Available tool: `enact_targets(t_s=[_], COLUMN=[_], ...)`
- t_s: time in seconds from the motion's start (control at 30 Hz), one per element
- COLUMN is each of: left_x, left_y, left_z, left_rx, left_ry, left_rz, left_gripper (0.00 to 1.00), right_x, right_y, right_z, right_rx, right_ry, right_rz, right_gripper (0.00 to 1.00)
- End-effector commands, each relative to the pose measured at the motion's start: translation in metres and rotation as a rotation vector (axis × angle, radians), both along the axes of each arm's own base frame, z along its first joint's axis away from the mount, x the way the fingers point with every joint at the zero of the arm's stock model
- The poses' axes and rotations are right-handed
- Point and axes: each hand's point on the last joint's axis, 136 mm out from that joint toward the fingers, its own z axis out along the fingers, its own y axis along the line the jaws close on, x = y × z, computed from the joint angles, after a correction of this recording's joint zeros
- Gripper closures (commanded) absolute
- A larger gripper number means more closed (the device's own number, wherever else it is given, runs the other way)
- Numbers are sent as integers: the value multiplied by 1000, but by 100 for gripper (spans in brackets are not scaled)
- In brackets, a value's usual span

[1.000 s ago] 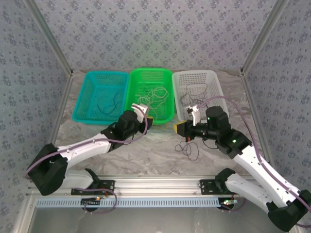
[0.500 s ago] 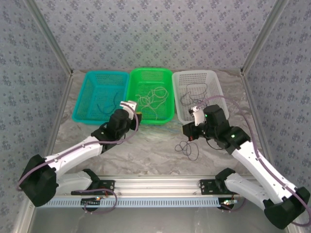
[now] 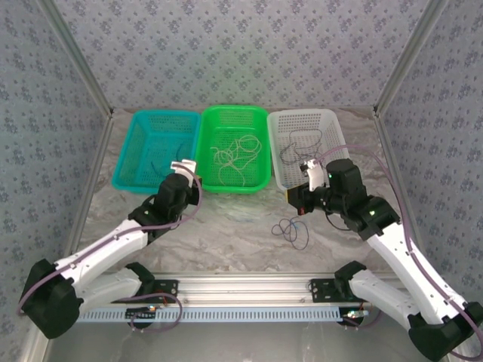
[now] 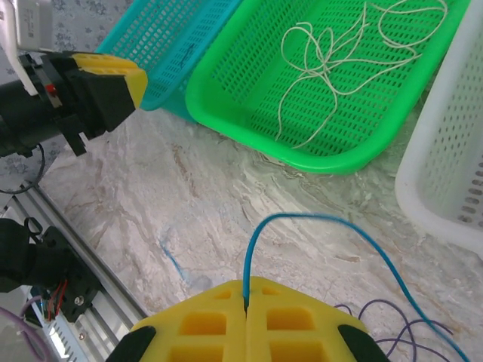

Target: Untangle the cables

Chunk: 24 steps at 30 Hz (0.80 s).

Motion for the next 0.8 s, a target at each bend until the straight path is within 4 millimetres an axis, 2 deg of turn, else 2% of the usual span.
enact_targets(t_s=[0.0,0.1,0.2,0.3,0.37,0.47,0.5,0.57,0.67,0.77], left_x=[0,-2,-6,-8,-6,-3,-3,-2,-5,-12], left_y=[3,6,7,4,11,32,40,63,102,135], left_z=[26,39,56,71,79,90,91,90,80,67], left_rx=[-19,-37,-72,-101,-106,-154,-168,-190,-235,-305], left_ry=[-60,-85,-125,-143,-148,-156,-157,-147,-123,-98], left_rz=[-3,1,-10,-43,-14,61,87,171,318,440], left_gripper=[75,76,76,68,62,42,35,24,16,8], right_x=[-3,0,1,2,2,13,17,27,45,69], right_y=[8,12,26,45,58,74,78,91,113,137], right_z=[15,25,33,46,65,94,117,142,170,187], right_rx=[38,83,142,142,141,156,181,207,257,304], right_ry=[-24,-54,-61,-96,-144,-193,-227,-260,-297,-312], right_rz=[34,34,65,118,158,182,187,203,233,248], right_gripper=[100,100,100,100,100,100,100,100,100,100])
